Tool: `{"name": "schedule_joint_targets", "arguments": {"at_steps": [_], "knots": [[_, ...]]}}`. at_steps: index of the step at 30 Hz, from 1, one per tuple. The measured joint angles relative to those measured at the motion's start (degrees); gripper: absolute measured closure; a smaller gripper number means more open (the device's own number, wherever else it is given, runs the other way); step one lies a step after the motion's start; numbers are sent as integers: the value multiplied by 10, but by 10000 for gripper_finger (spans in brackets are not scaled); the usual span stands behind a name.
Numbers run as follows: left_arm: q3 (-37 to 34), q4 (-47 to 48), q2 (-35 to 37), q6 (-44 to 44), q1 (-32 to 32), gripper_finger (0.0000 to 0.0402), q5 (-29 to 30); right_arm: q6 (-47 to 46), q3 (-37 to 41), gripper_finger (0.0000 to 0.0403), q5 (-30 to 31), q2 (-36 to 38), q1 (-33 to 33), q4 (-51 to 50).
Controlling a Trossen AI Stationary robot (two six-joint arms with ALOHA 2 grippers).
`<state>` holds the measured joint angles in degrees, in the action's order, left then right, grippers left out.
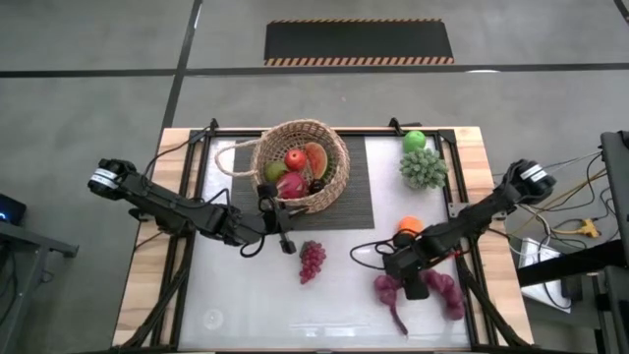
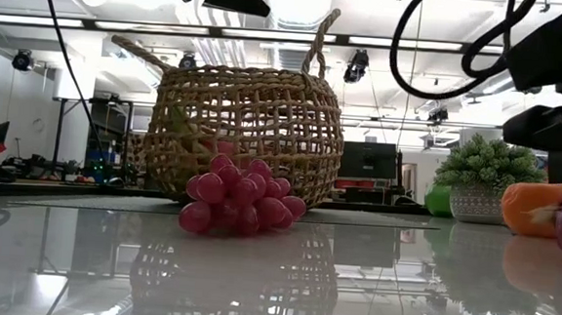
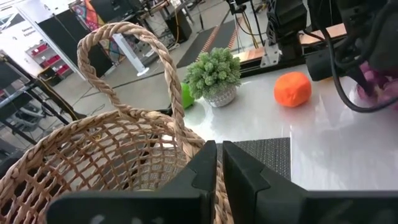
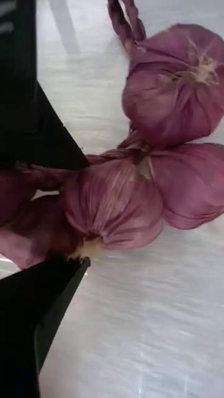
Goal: Build produce basket
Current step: Put the purple garlic into the basket
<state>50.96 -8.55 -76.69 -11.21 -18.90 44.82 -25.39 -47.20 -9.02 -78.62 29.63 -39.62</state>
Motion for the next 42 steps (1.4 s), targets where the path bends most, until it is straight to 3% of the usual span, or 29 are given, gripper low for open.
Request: {"name": "schedule_joint_targets", "arguments": {"at_steps": [12, 23, 30, 36, 42], "knots": [[-8, 0, 0, 3, 0, 391, 0, 29, -19, 322, 16, -27, -3, -3], [-8, 0, 0, 3, 0, 391, 0, 50, -56, 389, 45, 2, -5, 1], [-8, 0, 0, 3, 0, 391, 0, 75, -61, 394, 91, 47, -5, 18], [-8, 0, 0, 3, 0, 391, 0, 81, -60, 392, 92, 86, -7, 16], [-8, 0, 0, 3, 0, 391, 0, 40, -60, 337, 48, 57, -7, -10]]}}
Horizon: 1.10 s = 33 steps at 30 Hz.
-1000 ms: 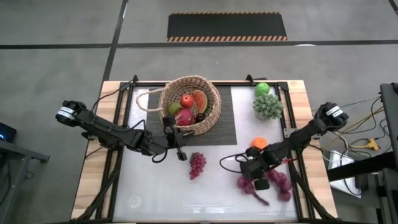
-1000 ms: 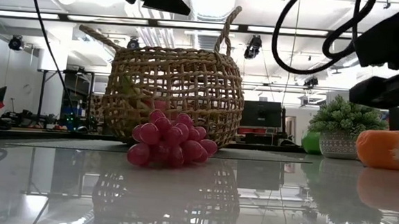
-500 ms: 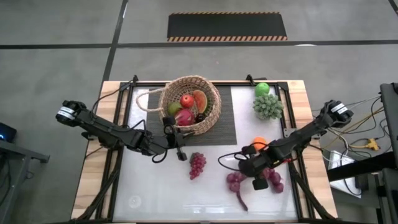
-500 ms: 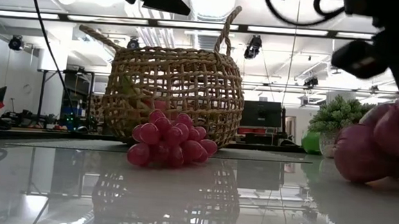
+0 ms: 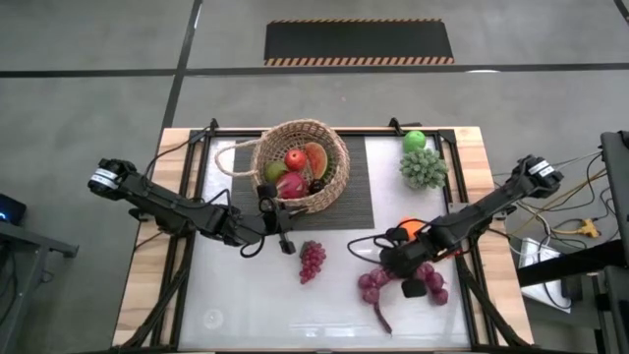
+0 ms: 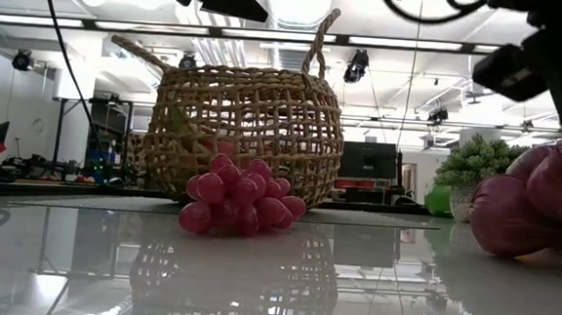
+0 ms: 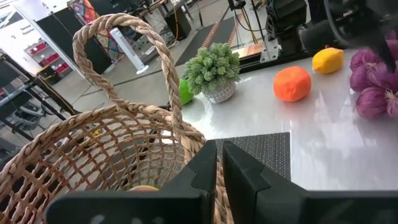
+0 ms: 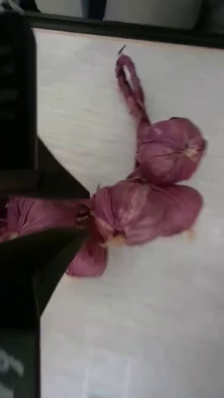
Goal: Build produce basket
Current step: Put the purple garlic into the basket
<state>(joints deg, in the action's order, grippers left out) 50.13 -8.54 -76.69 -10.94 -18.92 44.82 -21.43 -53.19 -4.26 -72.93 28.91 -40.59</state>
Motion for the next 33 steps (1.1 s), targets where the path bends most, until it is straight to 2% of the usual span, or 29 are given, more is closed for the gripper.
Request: {"name": "schedule_joint_targets", "arguments": {"at_steps": [9, 12, 14, 21, 29, 33], "knots": [[0, 0, 0, 0, 0, 391, 0, 29, -25, 175, 9, -94, 2, 3], [0, 0, 0, 0, 0, 391, 0, 55, -34, 141, 15, -123, 2, 4], [0, 0, 0, -2, 0, 391, 0, 65, -38, 132, 13, -139, 2, 4], [0, 0, 0, -4, 0, 391, 0, 90, -39, 157, 8, -173, 2, 22], [0, 0, 0, -5, 0, 391, 0, 91, -38, 249, 10, -170, 0, 28], [0, 0, 0, -5, 0, 391, 0, 91, -38, 250, 12, -164, 0, 27]]}}
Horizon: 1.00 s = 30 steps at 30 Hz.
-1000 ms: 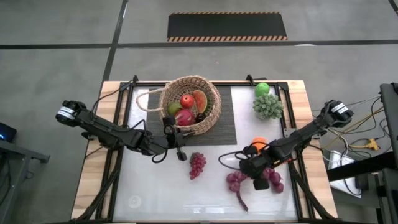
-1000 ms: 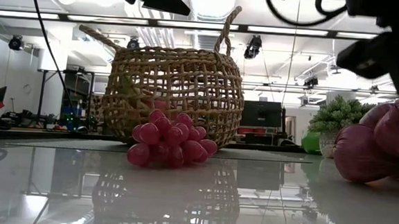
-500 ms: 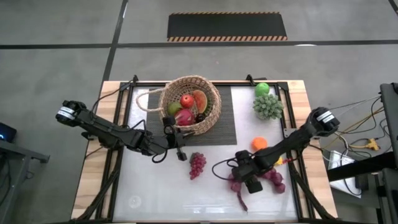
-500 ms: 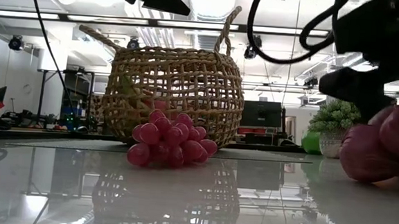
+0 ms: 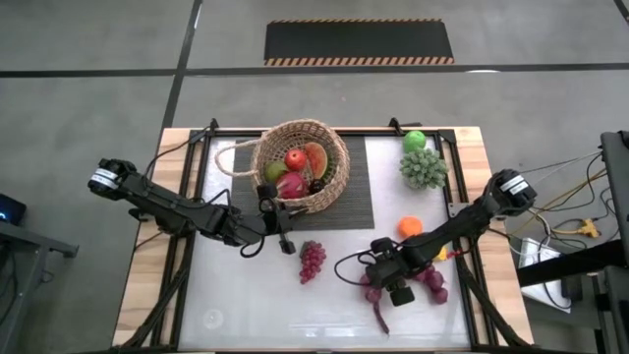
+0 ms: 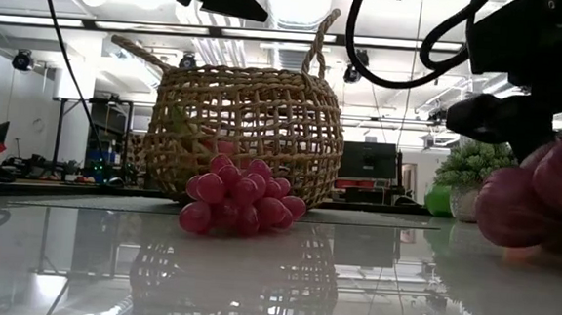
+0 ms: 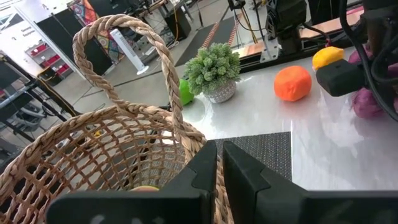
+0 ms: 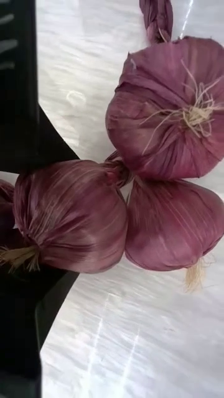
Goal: Build produce basket
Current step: Put the purple garlic into the basket
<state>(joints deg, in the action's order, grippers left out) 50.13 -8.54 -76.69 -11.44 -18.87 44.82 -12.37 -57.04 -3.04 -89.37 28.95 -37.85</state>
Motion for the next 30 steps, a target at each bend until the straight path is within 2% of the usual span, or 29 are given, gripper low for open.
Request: {"name": "schedule_joint_targets", "arguments": {"at_steps": [4, 9, 13, 16, 20, 24, 30], "knots": [[0, 0, 0, 0, 0, 391, 0, 0, 0, 246, 1, 7, 0, -3], [0, 0, 0, -16, 0, 391, 0, -11, -2, 206, 4, 33, -9, -14], [0, -8, 3, -47, -1, 391, 9, -5, -22, 212, 16, 73, -15, -17], [0, -45, 17, -97, -4, 391, 11, 17, -37, 223, 62, 114, -16, -10], [-5, -101, 48, -159, -12, 391, 11, 53, -45, 232, 149, 174, -18, 54], [-21, -120, 75, -175, -16, 391, 10, 79, -46, 233, 202, 230, -20, 160], [-66, -121, 111, -174, -16, 391, 11, 212, -46, 232, 212, 266, -25, 361]]}}
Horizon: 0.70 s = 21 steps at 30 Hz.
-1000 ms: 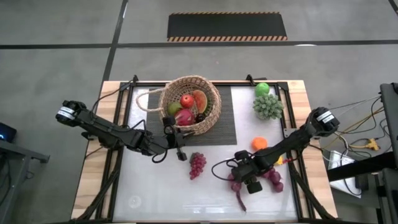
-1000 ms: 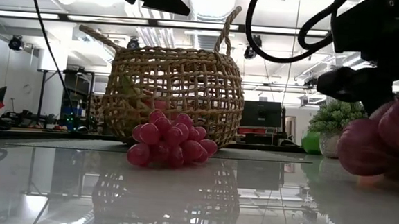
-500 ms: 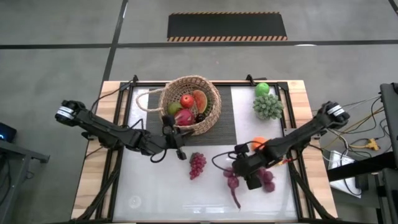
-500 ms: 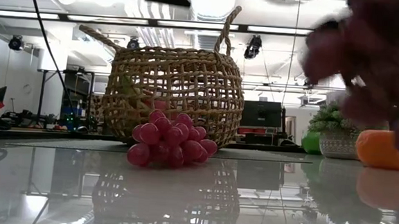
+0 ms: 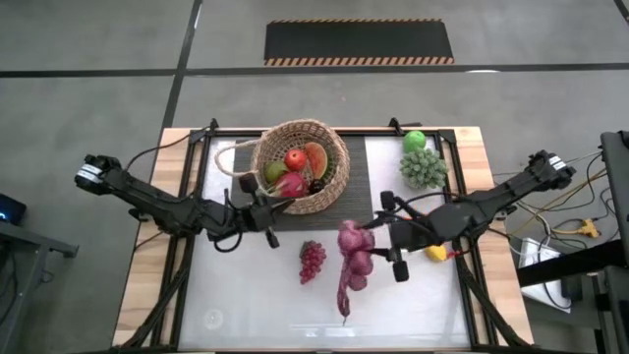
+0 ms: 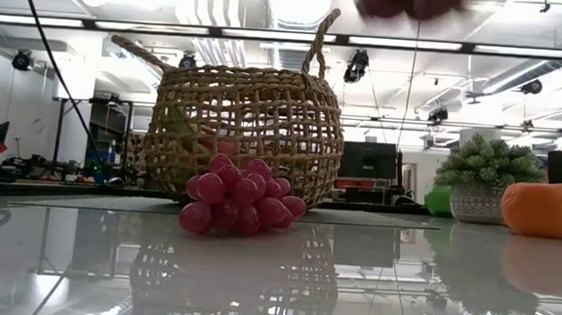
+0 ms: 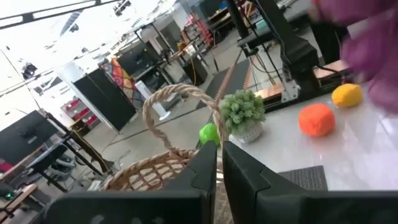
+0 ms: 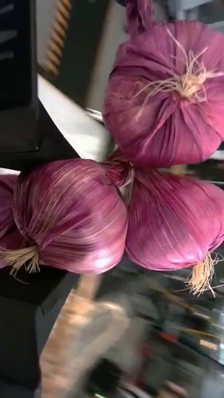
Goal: Build produce basket
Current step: Put the purple garlic into the basket
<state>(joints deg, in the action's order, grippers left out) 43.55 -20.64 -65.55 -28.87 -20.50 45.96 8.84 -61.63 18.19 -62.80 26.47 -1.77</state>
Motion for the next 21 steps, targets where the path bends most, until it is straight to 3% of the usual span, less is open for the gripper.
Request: {"name": "schedule_joint_targets", "arguments": {"at_steps": [7, 16, 21], "knots": [[-50, -61, 41, -5, -2, 391, 1, 176, -10, 232, -1, -33, -13, 207], [-77, -95, 92, -2, -2, 391, 2, 269, -126, 232, 3, -146, -109, 232], [-81, -91, 99, -4, -3, 391, 2, 298, -193, 232, 51, -211, -171, 230]]}}
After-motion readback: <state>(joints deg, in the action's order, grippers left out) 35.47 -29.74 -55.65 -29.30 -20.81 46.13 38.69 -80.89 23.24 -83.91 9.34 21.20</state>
